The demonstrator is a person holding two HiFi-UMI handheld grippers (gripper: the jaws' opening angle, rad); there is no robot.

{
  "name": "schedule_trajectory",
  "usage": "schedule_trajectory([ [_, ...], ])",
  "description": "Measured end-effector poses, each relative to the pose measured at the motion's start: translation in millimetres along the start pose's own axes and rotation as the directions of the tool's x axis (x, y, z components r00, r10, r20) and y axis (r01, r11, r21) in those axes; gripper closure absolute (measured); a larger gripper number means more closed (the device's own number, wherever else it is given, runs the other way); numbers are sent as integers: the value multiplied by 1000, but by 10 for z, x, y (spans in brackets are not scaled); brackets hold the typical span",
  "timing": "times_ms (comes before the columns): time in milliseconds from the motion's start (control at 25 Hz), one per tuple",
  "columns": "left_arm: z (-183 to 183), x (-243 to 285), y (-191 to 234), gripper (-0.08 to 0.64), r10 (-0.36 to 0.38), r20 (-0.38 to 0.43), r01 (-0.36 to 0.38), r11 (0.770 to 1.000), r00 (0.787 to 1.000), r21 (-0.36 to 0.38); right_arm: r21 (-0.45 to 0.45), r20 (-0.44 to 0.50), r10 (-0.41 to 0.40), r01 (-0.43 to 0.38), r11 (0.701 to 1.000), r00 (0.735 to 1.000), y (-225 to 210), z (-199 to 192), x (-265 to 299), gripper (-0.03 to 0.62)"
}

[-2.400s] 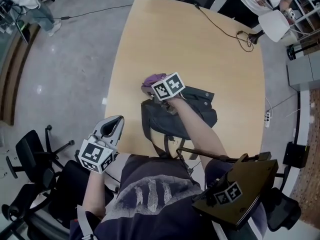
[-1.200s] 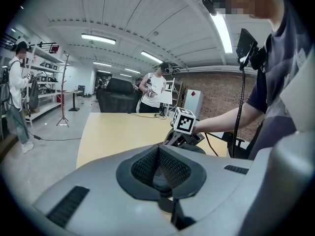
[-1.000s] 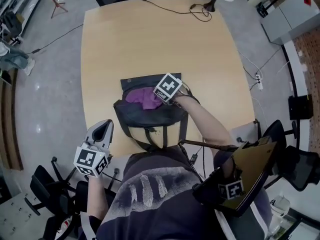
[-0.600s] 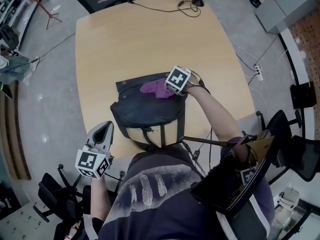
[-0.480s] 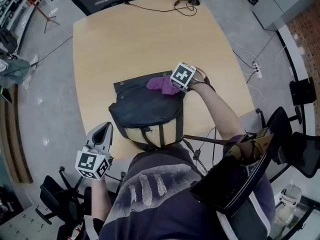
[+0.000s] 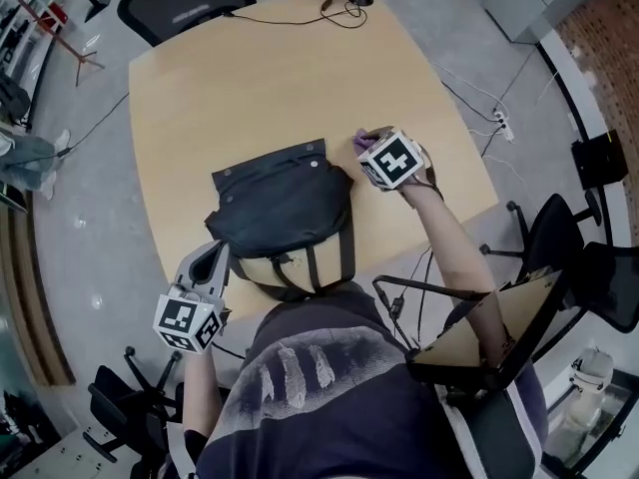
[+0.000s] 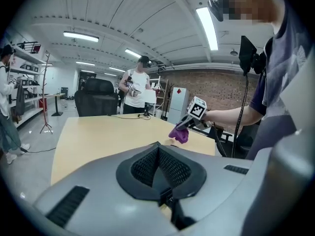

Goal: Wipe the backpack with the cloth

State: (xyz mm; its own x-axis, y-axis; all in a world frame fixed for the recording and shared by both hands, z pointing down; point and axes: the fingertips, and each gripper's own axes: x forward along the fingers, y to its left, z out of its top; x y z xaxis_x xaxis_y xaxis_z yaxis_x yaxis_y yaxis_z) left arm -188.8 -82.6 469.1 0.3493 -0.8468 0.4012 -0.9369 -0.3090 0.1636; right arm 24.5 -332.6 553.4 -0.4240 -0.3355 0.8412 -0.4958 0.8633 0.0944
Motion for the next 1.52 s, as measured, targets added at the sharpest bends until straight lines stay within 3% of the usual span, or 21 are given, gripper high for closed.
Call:
schedule_trajectory([
  [200,107,52,-144,552,-25,17,24,999,1000,28,13,-85,117,-116,993,990,700,-365,505,535],
  [360,44,-114,23,552,10,20,-10,1000,1000,10,-38,-81,120,-124,992,989,1016,-227,552,535],
  [560,-127,-304,181,552,32,18,-31,999,999,-45,-75,-124,208,-218,973,970,1449,-38,525,535],
  [760,-138,-323,110,552,26,33,-23,996,999,-90,-186,-184,324,-356,916,928,2090,77,509,535],
  [840,-85,-277,108,552,15,37,-12,997,999,-74,-221,-205,371,-412,884,906,2362,129,512,535],
  [960,-6,-240,131,552,9,54,-5,998,999,-57,-271,-220,384,-434,859,897,2665,212,568,535],
  [1120,-22,-283,120,552,16,58,-12,998,998,-61,-275,-211,457,-501,821,864,3049,300,563,535],
  [1280,-94,-344,126,552,40,56,-36,997,998,-73,-256,-219,546,-588,767,808,3365,293,531,535],
  [1440,-130,-343,145,552,50,65,-44,996,997,-78,-225,-216,569,-607,762,794,3384,231,584,536],
  [1520,-138,-348,176,552,52,68,-47,995,996,-83,-177,-176,627,-651,738,758,3460,300,535,535],
])
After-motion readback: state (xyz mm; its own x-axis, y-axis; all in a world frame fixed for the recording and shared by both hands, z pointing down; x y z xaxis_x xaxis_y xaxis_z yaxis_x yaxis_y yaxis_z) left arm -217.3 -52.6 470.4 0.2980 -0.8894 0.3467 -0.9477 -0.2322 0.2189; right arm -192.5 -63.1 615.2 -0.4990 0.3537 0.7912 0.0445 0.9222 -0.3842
